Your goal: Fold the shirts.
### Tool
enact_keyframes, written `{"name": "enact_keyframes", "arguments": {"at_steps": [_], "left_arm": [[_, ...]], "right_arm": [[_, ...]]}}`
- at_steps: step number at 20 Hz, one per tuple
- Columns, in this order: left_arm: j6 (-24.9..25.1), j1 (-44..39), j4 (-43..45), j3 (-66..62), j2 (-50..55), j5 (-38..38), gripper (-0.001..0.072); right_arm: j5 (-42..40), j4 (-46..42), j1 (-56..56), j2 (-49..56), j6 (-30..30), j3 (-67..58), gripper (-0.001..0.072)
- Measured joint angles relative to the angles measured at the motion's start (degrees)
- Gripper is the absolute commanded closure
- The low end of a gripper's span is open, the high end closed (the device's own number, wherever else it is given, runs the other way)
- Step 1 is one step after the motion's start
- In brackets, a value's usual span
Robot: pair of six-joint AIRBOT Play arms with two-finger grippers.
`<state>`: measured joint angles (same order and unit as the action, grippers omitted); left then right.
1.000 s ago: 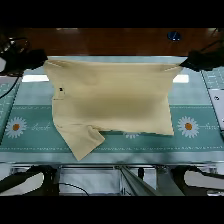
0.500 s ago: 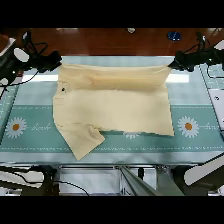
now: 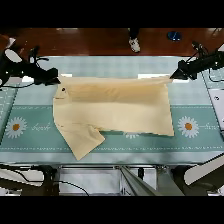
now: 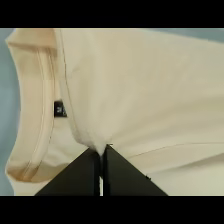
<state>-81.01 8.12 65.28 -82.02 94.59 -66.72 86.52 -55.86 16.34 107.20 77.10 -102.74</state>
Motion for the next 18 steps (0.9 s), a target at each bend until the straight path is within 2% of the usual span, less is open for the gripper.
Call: {"name": "enact_keyframes", "arguments": {"at_steps": [6,7,8,9,14,18], "left_arm": [[2.62,0.35,0.7,2.69,1.16,-3.85,0.0686],[2.8,0.37,0.72,2.8,1.29,-3.93,0.0573],[2.86,0.39,0.72,2.86,1.36,-4.13,0.0264],[2.86,0.39,0.92,2.95,1.44,-4.22,0.02],[2.12,1.88,0.74,3.21,0.66,-7.37,0.02],[2.45,6.67,0.92,9.25,-4.37,-9.77,0.02]], "right_arm": [[2.25,-3.39,-0.07,0.07,-0.59,6.36,0.0682],[2.08,-3.93,-0.07,0.11,-0.61,7.34,0.0544],[1.64,-4.35,-0.07,0.11,-0.59,8.17,0.0287],[0.87,-4.76,-0.07,0.11,-0.26,8.85,0.0303],[0.52,-5.68,0.61,-1.57,0.79,10.27,0.0303],[-1.25,-7.45,3.43,-8.17,0.94,13.35,0.0303]]}}
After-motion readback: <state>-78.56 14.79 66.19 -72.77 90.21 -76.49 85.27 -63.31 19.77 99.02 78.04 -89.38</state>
